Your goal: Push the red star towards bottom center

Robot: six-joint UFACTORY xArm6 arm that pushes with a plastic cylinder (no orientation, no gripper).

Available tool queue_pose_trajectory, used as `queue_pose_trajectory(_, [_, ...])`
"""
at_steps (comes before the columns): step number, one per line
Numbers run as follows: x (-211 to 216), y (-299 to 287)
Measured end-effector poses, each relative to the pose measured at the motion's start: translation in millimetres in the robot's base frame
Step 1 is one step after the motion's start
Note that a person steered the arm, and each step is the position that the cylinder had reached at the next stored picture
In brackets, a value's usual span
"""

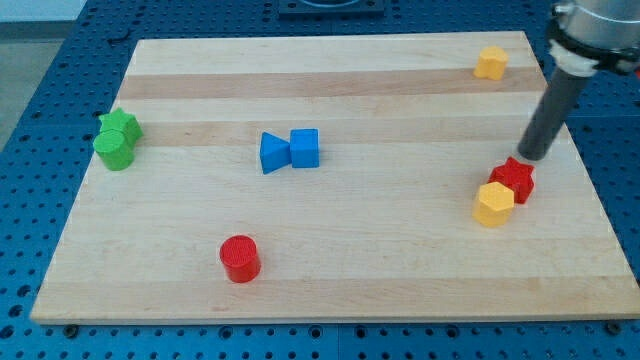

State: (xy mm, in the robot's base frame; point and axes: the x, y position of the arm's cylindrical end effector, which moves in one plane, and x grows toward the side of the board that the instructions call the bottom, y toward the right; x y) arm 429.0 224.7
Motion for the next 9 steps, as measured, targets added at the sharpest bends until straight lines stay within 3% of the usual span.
queue_pose_trajectory(1, [0.6, -5.8])
queue_pose_trajectory(3, [2.8, 94.4])
queue_pose_trajectory(4, [14.5, 95.2])
queue_pose_trajectory(8, [56.7, -85.6])
queue_pose_trajectory(9, [43.7, -83.2])
